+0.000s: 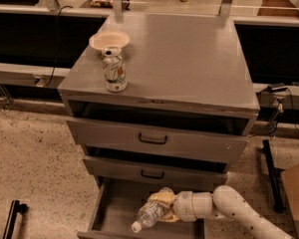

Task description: Pick blue plastic bottle from bottom drawer and place on counter

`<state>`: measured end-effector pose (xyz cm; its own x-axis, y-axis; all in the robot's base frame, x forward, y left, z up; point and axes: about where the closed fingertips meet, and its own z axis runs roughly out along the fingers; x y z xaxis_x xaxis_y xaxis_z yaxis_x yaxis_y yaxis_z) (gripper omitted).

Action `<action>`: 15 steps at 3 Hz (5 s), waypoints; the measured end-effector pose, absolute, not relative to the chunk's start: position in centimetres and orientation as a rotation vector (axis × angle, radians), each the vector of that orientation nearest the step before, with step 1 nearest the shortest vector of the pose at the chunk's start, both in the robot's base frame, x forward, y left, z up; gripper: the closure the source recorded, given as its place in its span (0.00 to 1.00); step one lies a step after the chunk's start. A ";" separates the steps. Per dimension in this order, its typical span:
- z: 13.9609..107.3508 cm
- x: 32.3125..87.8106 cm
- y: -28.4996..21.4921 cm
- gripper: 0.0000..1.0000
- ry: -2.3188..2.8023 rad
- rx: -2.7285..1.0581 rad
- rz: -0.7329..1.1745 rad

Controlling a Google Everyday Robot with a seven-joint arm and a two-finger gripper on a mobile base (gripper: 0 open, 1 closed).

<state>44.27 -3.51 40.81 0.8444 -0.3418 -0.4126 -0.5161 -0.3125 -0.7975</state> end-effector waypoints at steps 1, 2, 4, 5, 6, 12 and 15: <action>48.0 43.3 -5.3 1.00 0.428 -1.861 0.131; 54.3 42.1 -6.2 1.00 0.256 -1.864 0.118; 56.0 41.8 -5.8 1.00 0.174 -1.898 0.120; 61.7 42.3 -6.1 1.00 0.070 -1.925 0.077; 69.9 43.4 -6.7 1.00 -0.039 -1.982 0.027; 93.7 67.7 -9.4 1.00 0.382 -2.195 -0.296; 87.7 71.6 -15.1 0.59 0.642 -2.305 -0.295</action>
Offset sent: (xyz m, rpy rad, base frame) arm -0.0338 -0.0486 0.2185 0.1262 -0.3655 0.3367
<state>71.57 -15.10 87.69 0.8500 -0.5262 0.0266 -0.3627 -0.6211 -0.6947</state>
